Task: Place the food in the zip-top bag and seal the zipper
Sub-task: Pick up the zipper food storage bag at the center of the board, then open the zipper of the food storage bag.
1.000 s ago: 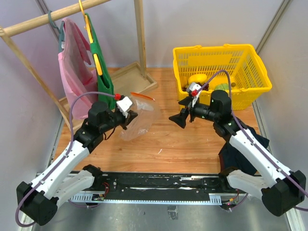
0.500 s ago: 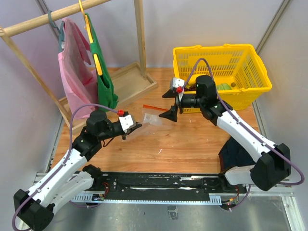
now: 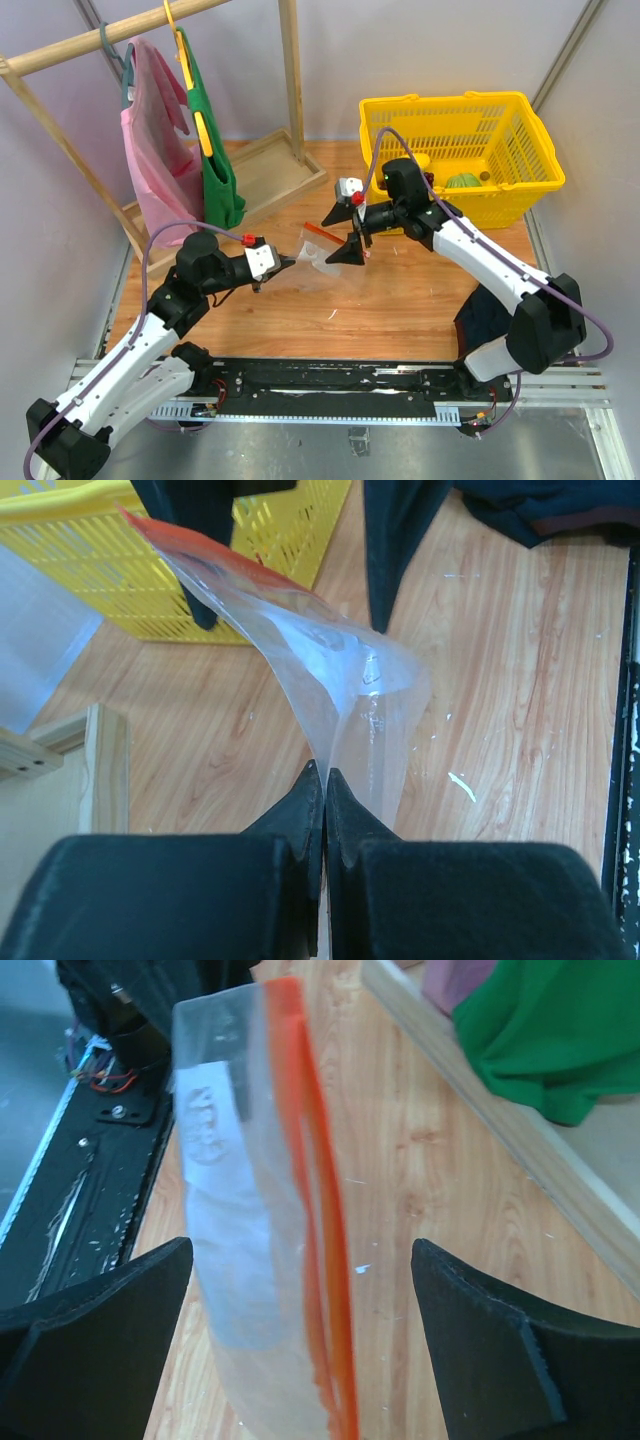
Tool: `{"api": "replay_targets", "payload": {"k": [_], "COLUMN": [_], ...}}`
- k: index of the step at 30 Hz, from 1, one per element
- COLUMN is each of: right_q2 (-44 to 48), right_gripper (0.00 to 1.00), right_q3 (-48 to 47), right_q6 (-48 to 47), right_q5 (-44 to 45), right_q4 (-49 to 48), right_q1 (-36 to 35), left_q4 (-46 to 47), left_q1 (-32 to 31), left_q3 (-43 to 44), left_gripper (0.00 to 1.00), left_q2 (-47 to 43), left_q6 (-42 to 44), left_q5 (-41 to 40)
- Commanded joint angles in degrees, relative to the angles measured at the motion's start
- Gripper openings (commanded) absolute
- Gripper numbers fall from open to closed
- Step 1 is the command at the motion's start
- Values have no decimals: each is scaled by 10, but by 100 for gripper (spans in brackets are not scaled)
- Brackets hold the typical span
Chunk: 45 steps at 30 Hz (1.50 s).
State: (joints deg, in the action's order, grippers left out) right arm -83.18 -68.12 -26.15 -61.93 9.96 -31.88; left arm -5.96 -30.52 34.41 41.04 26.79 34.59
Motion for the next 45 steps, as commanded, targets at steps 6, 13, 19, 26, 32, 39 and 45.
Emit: {"api": "replay_targets", "payload": {"k": [6, 13, 19, 26, 32, 39, 45], "right_q2": [-9, 20, 76, 132, 143, 141, 124], "right_gripper": [61, 13, 1, 1, 1, 1, 1], "right_q3": [13, 20, 54, 65, 62, 67, 82], "right_q6": [-61, -49, 6, 33, 69, 114, 137], "right_q5": [-33, 47, 183, 358, 520, 696, 799], "right_q4": [55, 61, 13, 1, 6, -10, -50], "right_q1": [-28, -45, -66, -103, -140, -193, -233], "left_q4": [19, 23, 45, 70, 56, 63, 69], "left_q1": [-5, -5, -5, -5, -5, -6, -9], "left_q3": [-8, -12, -14, -7, 26, 44, 45], "left_gripper": [0, 0, 0, 32, 48, 54, 62], "left_q2": [-7, -5, -1, 2, 11, 9, 33], "left_q6": [6, -1, -27, -94, -187, -385, -575], "left_q5": [-2, -42, -110, -148, -169, -249, -246]}}
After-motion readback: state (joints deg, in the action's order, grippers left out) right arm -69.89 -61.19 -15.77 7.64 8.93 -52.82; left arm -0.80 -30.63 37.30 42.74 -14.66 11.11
